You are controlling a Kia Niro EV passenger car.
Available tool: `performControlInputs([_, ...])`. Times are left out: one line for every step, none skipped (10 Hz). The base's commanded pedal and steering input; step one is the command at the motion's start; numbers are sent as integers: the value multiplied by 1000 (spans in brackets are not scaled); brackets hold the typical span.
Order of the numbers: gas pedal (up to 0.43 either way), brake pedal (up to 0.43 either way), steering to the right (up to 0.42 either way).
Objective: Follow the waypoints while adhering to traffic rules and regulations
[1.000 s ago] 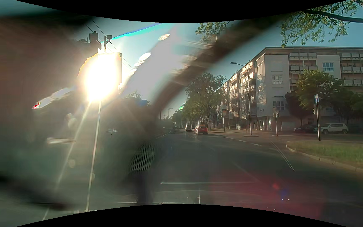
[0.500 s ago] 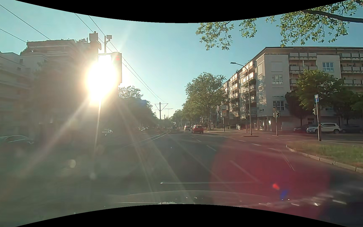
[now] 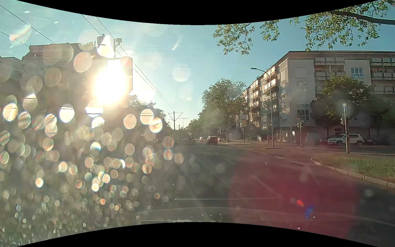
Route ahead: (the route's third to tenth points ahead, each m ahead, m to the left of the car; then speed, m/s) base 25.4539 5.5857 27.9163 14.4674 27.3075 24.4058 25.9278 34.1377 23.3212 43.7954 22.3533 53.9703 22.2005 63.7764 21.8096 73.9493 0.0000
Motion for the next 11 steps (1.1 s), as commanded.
performControlInputs([0, 226, 0])
performControlInputs([0, 226, 0])
performControlInputs([0, 226, 0])
performControlInputs([0, 226, 0])
performControlInputs([0, 226, 0])
performControlInputs([0, 226, 0])
performControlInputs([0, 226, 0])
performControlInputs([0, 226, 0])
performControlInputs([0, 226, 0])
performControlInputs([0, 226, 0])
performControlInputs([0, 226, 0])
